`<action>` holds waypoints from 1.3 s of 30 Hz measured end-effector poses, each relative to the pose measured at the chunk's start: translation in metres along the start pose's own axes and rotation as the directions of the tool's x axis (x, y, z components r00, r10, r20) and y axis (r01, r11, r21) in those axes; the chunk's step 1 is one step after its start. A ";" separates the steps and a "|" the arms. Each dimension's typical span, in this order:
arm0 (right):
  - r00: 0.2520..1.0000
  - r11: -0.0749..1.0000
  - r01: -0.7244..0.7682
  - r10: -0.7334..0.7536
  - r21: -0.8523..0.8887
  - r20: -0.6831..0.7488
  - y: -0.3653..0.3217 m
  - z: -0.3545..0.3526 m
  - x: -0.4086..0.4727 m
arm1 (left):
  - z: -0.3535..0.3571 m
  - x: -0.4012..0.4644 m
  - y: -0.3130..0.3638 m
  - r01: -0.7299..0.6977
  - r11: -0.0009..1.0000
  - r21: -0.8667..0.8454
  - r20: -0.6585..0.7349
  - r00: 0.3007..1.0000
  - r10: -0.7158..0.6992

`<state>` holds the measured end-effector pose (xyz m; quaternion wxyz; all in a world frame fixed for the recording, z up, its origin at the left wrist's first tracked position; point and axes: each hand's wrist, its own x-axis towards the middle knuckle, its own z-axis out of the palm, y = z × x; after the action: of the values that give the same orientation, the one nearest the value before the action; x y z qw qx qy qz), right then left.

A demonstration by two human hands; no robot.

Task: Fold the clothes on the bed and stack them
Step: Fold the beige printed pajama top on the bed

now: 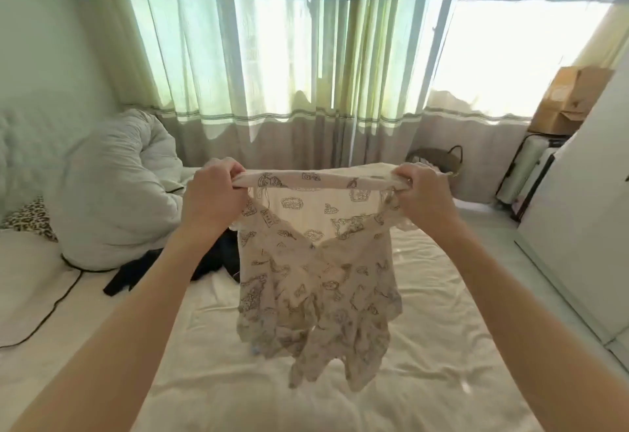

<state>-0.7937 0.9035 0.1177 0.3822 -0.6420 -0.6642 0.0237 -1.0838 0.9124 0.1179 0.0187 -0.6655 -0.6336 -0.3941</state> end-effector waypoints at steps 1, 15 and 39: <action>0.998 1.000 0.027 -0.027 -0.001 -0.063 -0.006 -0.008 0.004 | -0.007 0.005 0.007 0.014 0.997 -0.082 -0.041 0.999 -0.017; 0.971 0.938 -0.215 0.235 0.273 -0.044 -0.018 -0.037 0.002 | -0.026 -0.003 0.021 0.316 0.891 -0.324 0.178 0.946 -0.271; 0.931 0.816 -0.325 0.188 0.478 0.311 0.029 -0.010 -0.079 | -0.024 -0.082 -0.028 0.420 0.786 -0.455 0.614 0.787 -0.065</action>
<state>-0.7734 0.8350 0.0718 0.4482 -0.5900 -0.5819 0.3351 -1.1101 0.8377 0.0762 -0.4233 -0.6341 -0.5462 -0.3470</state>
